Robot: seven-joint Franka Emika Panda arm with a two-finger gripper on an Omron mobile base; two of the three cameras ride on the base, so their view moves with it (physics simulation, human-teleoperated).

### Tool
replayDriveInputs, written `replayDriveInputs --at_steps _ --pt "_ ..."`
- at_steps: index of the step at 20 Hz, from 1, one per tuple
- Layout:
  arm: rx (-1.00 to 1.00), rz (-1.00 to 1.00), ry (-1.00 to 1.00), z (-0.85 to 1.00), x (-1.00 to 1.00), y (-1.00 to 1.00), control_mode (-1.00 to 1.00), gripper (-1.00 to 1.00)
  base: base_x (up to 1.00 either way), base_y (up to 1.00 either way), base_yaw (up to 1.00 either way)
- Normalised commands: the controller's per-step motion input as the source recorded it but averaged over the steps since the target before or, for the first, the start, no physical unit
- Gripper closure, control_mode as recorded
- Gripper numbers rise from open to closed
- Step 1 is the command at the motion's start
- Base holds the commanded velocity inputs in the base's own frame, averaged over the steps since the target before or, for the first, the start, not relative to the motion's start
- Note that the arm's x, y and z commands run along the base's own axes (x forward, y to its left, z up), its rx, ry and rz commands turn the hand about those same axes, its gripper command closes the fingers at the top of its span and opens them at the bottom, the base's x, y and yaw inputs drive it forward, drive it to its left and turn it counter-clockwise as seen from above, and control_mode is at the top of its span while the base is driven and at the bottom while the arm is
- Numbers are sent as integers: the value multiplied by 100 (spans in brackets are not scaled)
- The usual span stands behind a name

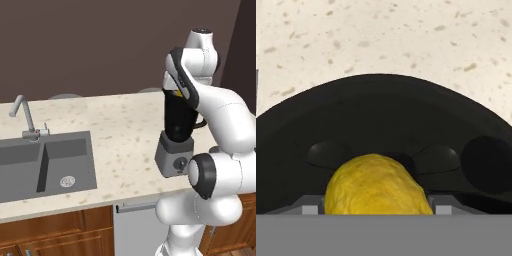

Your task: Grab the lemons from the fridge, place them in the blender, close the lid, and turn on the blender to create a marinade.

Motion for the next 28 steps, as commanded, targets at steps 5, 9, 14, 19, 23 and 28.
replayDriveInputs --at_steps 5,9,14,19,23,28 --pt "0 0 2 -44 -15 2 -100 100 0 0 0" --pt "0 0 1 -37 -10 0 -100 -100 0 0 0" --pt "0 0 -10 0 -6 0 -100 -100 0 0 0" --pt "0 0 -15 0 0 0 -100 -100 0 0 0" --pt "0 0 -22 6 -2 0 -100 -100 0 0 0" --pt "0 0 -31 61 -62 5 -100 -100 0 0 0"
